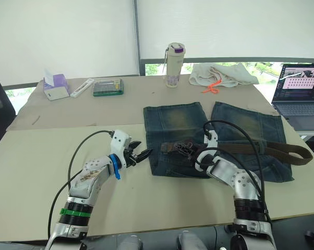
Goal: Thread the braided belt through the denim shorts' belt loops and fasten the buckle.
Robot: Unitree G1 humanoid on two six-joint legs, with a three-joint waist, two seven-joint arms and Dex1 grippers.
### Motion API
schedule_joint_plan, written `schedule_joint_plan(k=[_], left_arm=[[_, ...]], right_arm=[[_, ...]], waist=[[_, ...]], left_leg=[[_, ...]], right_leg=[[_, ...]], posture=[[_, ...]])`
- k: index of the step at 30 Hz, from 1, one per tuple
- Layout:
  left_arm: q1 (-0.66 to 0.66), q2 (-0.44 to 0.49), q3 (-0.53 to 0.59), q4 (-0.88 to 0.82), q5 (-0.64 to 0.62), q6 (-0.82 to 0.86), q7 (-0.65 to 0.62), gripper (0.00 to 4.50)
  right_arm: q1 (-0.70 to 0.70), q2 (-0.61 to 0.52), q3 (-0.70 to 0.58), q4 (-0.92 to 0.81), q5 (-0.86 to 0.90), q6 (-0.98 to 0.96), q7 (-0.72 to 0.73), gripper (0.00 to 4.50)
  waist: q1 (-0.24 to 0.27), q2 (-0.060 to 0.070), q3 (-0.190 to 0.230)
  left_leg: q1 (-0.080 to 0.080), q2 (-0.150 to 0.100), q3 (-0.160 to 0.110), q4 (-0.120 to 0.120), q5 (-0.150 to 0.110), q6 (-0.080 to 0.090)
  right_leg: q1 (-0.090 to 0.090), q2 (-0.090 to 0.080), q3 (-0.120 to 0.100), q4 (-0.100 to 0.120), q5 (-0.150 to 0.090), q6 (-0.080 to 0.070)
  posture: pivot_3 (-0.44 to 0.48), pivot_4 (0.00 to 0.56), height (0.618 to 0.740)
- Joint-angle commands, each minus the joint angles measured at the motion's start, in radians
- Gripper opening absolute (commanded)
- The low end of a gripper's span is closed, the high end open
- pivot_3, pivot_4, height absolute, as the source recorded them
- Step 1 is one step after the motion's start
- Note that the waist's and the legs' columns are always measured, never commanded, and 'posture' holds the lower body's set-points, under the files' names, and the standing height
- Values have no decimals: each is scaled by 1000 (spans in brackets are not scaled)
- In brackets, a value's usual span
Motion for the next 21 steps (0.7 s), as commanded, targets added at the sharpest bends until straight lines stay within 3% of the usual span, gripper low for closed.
schedule_joint_plan(k=[1, 11, 18, 21], left_arm=[[8, -1, 11, -20, -9, -11, -10, 3484], [29, -16, 25, -14, -8, -10, 7, 3484], [34, -24, 29, -7, -6, -8, 14, 3484], [36, -25, 32, -4, -8, -7, 16, 3484]], right_arm=[[-11, 45, 72, 64, -54, 12, 38, 0], [-48, 102, 135, 115, -233, -51, 67, 0], [-81, 246, -124, 147, 29, 103, -40, 0], [-89, 278, -175, 161, 84, 135, -110, 0]], waist=[[-5, 0, 0], [-20, 0, -2], [-21, 0, -2], [-15, 1, -2]], left_leg=[[0, 2, 0, 0, 0, 0], [3, 17, 1, 0, -1, 2], [2, 22, 0, -1, -2, 3], [2, 21, 0, -2, -2, 3]], right_leg=[[0, 3, 0, 0, 1, -1], [-1, 18, 1, 1, 3, -8], [-4, 23, 1, 3, 4, -17], [-4, 22, 1, 3, 4, -18]], posture=[[0, 150, 740], [0, 150, 740], [0, 150, 740], [0, 150, 740]])
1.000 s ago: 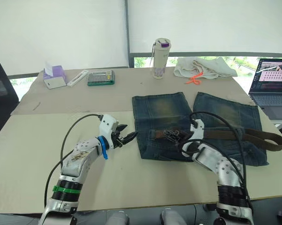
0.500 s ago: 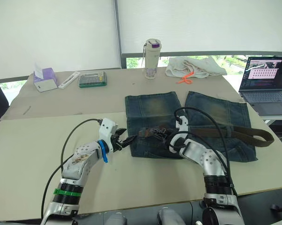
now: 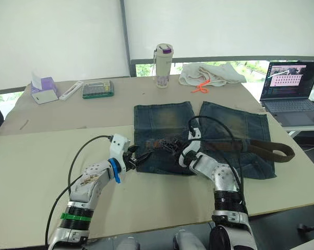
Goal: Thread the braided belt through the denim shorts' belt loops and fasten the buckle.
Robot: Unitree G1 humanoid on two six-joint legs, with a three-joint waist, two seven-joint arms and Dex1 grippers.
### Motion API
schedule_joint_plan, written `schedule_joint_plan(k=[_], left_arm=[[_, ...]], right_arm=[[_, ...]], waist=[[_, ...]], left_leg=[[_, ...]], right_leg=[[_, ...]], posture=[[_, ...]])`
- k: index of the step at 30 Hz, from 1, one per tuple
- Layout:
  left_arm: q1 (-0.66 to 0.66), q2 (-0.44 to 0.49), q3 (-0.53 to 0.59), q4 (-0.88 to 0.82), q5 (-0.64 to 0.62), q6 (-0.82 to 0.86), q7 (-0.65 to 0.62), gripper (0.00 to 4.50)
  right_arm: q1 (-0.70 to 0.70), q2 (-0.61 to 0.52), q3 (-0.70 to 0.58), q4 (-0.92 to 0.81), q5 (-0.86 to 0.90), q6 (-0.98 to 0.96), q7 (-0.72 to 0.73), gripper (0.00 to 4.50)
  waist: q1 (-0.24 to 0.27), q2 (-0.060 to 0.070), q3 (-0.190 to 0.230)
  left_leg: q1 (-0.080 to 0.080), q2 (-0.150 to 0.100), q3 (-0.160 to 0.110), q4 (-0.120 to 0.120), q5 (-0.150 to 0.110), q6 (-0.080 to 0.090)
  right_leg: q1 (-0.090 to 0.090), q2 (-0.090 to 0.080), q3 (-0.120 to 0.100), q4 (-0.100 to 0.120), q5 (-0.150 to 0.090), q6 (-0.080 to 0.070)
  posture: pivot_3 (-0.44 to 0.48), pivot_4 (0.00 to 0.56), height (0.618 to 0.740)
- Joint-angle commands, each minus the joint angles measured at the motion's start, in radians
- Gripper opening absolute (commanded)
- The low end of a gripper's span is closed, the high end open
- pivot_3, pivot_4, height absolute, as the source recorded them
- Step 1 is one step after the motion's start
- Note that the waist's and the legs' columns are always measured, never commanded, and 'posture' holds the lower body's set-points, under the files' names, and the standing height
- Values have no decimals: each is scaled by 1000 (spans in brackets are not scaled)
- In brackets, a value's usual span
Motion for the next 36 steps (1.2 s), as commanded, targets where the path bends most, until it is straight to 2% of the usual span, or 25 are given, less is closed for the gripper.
schedule_joint_plan(k=[1, 8, 18, 30, 33, 36], left_arm=[[-1, -1, 19, -8, -10, -5, 3, 3484], [9, -11, 21, -11, -13, 4, 13, 3484], [19, -36, -1, -28, -9, 21, 20, 3484], [32, -43, 0, -54, -14, 49, 19, 3484], [32, -40, 5, -54, -15, 51, 19, 3484], [33, -37, 7, -53, -15, 51, 18, 3484]], right_arm=[[7, 68, 2, 32, 36, 57, -56, 0], [-2, 31, 61, 29, -29, -4, -53, 0], [-24, -152, 138, 24, -135, -6, 76, 0], [-39, -335, 122, 92, -192, -38, 206, 0], [-38, -328, 108, 77, -182, -35, 211, 0], [-51, -252, 37, 42, -100, 11, 137, 0]], waist=[[4, 0, 0], [2, 0, 0], [13, 1, 0], [53, 1, 0], [55, 1, 1], [52, 1, 1]], left_leg=[[0, 0, 0, 0, 0, 0], [0, -1, 0, 0, 0, 0], [-1, -2, 0, 2, 0, 0], [-2, -4, 0, 4, 0, 0], [-3, -5, 0, 4, 0, 0], [-3, -4, 0, 4, 0, 0]], right_leg=[[0, 0, 0, 0, 0, 0], [0, -1, 0, -1, 0, 0], [1, -1, 0, -1, 0, 0], [2, -3, 0, -3, 0, 0], [3, -3, 0, -3, 0, 0], [2, -3, 0, -3, 0, 0]], posture=[[0, 150, 740], [0, 150, 740], [0, 150, 740], [0, 150, 740], [0, 150, 740], [0, 150, 740]])
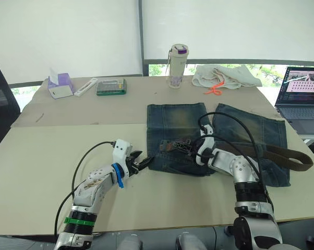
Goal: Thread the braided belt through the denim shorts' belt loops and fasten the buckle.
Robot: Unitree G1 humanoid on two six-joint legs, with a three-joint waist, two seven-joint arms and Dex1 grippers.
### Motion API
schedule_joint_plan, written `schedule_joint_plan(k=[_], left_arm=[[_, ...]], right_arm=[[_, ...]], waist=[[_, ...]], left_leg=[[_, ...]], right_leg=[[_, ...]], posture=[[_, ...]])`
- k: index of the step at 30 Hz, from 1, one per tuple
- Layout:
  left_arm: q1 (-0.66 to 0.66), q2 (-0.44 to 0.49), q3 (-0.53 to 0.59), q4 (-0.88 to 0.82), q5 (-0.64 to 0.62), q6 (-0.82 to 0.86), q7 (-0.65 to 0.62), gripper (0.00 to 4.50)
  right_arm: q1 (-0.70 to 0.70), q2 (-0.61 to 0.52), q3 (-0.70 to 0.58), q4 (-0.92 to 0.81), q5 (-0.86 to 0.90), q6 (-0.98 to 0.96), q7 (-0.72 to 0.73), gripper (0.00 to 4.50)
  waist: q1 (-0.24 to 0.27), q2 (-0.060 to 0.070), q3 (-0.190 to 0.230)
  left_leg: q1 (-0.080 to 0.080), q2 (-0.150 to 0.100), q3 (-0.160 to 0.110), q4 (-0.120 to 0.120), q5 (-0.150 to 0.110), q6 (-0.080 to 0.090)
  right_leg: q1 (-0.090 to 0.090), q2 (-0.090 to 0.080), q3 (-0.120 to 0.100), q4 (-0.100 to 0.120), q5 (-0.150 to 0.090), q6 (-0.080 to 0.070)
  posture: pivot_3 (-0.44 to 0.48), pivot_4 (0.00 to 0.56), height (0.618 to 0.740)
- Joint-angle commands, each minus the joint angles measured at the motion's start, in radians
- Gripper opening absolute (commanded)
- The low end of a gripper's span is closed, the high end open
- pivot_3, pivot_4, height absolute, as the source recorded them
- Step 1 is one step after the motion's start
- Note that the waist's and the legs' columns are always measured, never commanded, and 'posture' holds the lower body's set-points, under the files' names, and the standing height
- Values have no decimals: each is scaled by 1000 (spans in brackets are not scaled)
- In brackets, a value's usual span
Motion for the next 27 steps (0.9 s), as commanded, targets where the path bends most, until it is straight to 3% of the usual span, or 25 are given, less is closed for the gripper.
schedule_joint_plan(k=[1, 4, 8, 20, 27], left_arm=[[-2, 5, 9, -40, -15, 3, -1, 3484], [-2, 3, 8, -40, -12, 2, 3, 3484], [-1, -2, 11, -48, -17, 5, 10, 3484], [9, -15, 37, -55, -45, 18, 18, 3484], [14, -65, 79, -62, -104, 49, 53, 3484]], right_arm=[[0, 72, -92, -51, 81, 51, -102, 0], [19, 153, -104, -147, 108, 87, -214, 0], [75, 138, -8, -294, 39, 99, -233, 0], [49, 325, -185, -345, 256, 162, -542, 0], [119, 292, 26, -306, 55, -6, -378, 0]], waist=[[-3, 0, 0], [-6, 1, 1], [-9, 3, 2], [-11, 4, 2], [-27, 4, 3]], left_leg=[[0, 0, 0, 0, 0, 0], [0, 1, 0, -1, 0, 0], [-1, 1, 0, -2, 0, 0], [-1, 1, 0, -2, 0, 0], [-1, 2, 0, -2, 0, 0]], right_leg=[[0, 0, 0, 0, 0, 0], [-1, 1, 0, 1, 0, 0], [-2, 1, 0, 0, 0, 0], [-2, 1, 0, 0, 0, 0], [-2, 1, 0, 0, 0, 0]], posture=[[0, 150, 740], [0, 150, 740], [0, 150, 740], [0, 150, 740], [0, 150, 740]])
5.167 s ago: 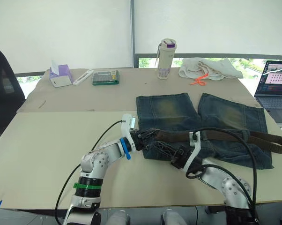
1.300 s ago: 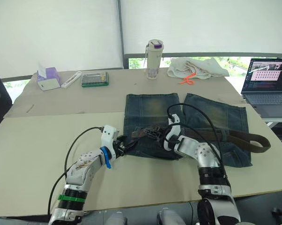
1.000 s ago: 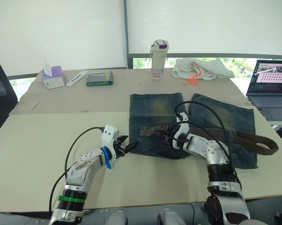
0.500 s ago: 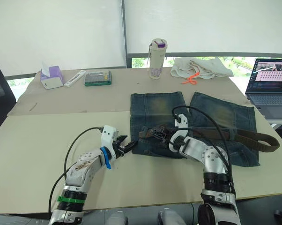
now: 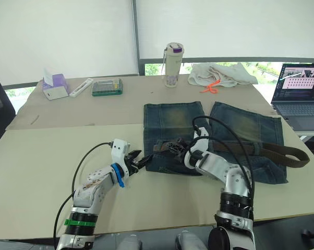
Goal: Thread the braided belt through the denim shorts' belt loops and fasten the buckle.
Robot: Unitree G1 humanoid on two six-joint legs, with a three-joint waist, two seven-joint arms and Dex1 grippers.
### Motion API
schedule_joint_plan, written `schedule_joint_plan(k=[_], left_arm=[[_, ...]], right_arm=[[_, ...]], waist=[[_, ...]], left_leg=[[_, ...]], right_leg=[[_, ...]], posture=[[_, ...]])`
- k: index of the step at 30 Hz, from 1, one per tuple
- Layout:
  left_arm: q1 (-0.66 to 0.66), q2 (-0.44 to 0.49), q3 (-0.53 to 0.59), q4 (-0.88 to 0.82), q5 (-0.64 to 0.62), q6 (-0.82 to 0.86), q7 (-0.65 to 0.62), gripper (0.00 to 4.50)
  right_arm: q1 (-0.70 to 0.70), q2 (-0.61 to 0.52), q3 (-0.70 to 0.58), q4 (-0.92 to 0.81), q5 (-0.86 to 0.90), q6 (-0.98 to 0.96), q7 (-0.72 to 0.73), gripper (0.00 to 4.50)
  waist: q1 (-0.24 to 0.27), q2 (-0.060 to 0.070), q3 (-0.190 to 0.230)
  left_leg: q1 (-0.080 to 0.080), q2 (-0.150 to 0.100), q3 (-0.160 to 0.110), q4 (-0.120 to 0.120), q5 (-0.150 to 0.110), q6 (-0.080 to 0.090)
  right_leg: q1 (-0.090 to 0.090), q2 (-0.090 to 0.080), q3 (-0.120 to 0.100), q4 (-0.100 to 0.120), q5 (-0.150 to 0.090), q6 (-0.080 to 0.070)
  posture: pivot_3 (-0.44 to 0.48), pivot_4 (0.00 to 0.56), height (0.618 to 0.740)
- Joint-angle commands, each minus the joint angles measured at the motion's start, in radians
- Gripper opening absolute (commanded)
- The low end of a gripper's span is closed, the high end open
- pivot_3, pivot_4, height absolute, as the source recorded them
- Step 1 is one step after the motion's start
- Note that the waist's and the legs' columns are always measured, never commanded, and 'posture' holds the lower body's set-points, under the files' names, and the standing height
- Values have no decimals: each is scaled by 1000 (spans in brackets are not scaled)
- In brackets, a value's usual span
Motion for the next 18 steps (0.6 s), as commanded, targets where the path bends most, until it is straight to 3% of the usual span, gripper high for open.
schedule_joint_plan(k=[1, 9, 18], left_arm=[[6, -23, 39, -47, -50, 17, 24, 3484], [14, -57, 100, -39, -124, 55, 69, 3484], [-30, -129, 199, -16, -286, 162, 123, 3484]], right_arm=[[32, -5, 111, 17, -111, -139, 141, 0], [45, 13, 163, 112, -183, -315, 363, 0], [68, 36, 150, 106, -114, -323, 510, 0]], waist=[[-6, 0, 0], [-11, 0, 0], [-8, 0, 0]], left_leg=[[0, 0, 0, 0, 0, 0], [1, 1, 0, 0, 0, 0], [0, 1, 0, 0, 0, 0]], right_leg=[[0, 0, 0, 0, 0, 0], [0, 1, 0, 0, -1, 1], [0, 0, 0, -1, 0, 0]], posture=[[0, 150, 740], [0, 150, 740], [0, 150, 740]])
